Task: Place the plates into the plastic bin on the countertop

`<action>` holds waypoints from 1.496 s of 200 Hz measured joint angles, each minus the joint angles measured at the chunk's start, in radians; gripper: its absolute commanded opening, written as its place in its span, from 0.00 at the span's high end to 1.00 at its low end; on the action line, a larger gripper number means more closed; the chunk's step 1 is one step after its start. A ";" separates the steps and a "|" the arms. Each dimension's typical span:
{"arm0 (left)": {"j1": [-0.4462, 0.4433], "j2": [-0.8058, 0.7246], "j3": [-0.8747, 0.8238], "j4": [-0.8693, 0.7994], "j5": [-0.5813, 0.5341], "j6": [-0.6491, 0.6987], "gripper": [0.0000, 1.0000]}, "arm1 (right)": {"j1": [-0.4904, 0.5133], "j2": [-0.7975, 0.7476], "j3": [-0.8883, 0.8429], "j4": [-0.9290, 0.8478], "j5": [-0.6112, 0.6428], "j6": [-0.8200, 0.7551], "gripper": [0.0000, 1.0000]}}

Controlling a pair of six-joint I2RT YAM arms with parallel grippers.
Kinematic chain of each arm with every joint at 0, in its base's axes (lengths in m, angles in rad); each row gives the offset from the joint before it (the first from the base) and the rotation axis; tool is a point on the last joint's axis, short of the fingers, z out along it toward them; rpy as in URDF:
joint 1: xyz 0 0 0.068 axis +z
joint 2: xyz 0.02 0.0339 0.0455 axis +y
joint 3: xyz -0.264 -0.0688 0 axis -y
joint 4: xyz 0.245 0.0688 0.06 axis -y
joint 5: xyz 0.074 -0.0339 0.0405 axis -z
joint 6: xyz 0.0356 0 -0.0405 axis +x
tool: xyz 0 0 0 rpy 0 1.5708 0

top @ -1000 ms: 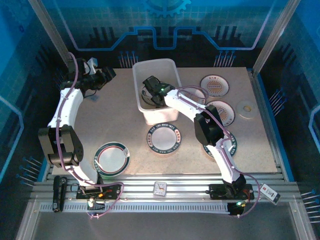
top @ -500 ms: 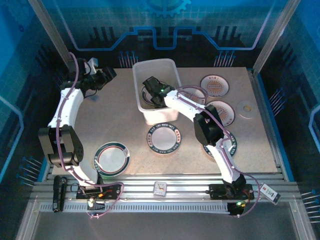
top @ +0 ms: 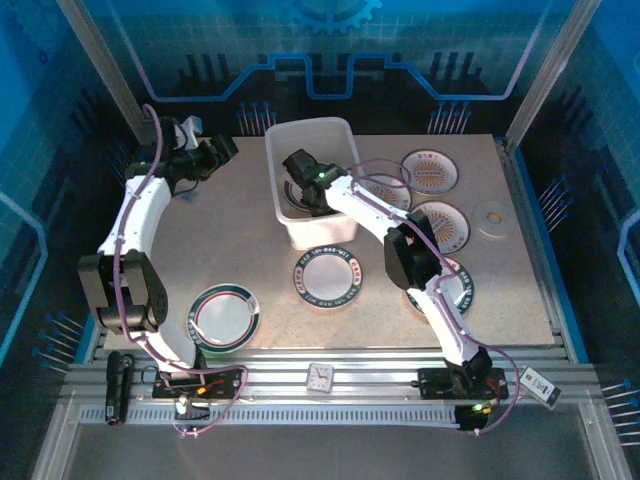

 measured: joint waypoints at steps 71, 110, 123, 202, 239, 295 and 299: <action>-0.034 -0.003 0.000 -0.038 -0.016 0.000 0.31 | 0.011 -0.230 -0.219 0.174 0.061 -0.315 0.00; -0.058 -0.033 -0.013 -0.071 -0.049 0.000 0.31 | 0.026 -0.425 -0.373 0.352 0.075 -0.565 0.07; -0.064 -0.052 -0.026 -0.080 -0.059 0.000 0.31 | 0.026 -0.504 -0.454 0.412 0.061 -0.652 0.11; -0.069 -0.171 -0.163 -0.145 -0.098 0.003 0.31 | -0.069 -0.949 -0.840 0.428 -0.249 -1.072 0.38; -0.071 -0.254 -0.291 -0.161 -0.099 0.000 0.31 | -0.145 -1.130 -1.059 0.352 -0.381 -1.148 0.47; -0.114 -0.309 -0.428 -0.145 -0.106 -0.014 0.31 | -0.161 -1.175 -1.341 0.351 -0.527 -1.194 0.53; -0.116 -0.312 -0.436 -0.142 -0.106 -0.020 0.31 | -0.164 -1.173 -1.359 0.356 -0.537 -1.195 0.53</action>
